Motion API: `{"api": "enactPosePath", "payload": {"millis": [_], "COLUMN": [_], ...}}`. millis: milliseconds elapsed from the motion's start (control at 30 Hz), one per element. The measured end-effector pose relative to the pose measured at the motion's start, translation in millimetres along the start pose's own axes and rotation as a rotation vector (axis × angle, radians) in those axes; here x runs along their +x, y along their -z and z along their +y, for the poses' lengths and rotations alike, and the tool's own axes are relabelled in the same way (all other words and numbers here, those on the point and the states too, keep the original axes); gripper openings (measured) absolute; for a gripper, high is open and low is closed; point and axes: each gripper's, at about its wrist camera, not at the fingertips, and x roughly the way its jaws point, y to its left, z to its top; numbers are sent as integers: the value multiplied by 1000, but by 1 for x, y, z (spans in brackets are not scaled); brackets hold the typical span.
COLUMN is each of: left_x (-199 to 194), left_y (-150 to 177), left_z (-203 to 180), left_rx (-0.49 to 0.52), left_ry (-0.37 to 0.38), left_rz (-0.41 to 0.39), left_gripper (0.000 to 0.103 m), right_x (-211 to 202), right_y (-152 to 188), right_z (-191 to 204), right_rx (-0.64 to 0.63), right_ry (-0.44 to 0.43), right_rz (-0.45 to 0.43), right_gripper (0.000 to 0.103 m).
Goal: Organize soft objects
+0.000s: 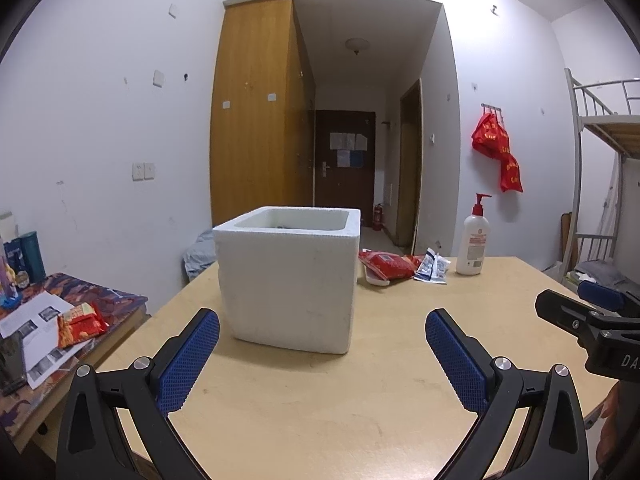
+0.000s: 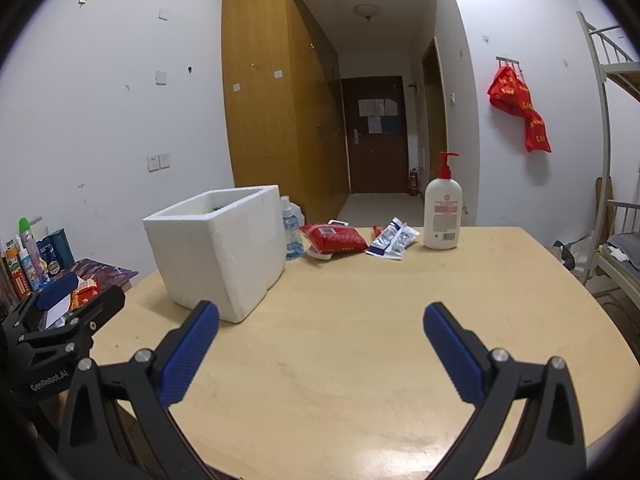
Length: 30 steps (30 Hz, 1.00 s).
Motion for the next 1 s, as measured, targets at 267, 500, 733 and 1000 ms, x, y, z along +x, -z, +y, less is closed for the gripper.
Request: {"api": "enactPosePath", "payload": {"millis": [267, 500, 733, 1000], "left_x": [0, 1, 0, 2], "left_y": [-2, -2, -6, -6], "left_z": [0, 1, 4, 3], "left_rx": [2, 0, -3, 1], "left_ry": [6, 7, 6, 3], "left_rz": [9, 14, 19, 20], "left_gripper": [103, 103, 103, 103], "right_x": [0, 1, 1, 2], "right_y": [-1, -2, -2, -2], "right_z": [-5, -5, -6, -8], "right_rx": [20, 24, 23, 25], "right_ry": [4, -3, -2, -8], "right_rz": [-1, 1, 3, 2], "right_gripper": [103, 103, 103, 103]}}
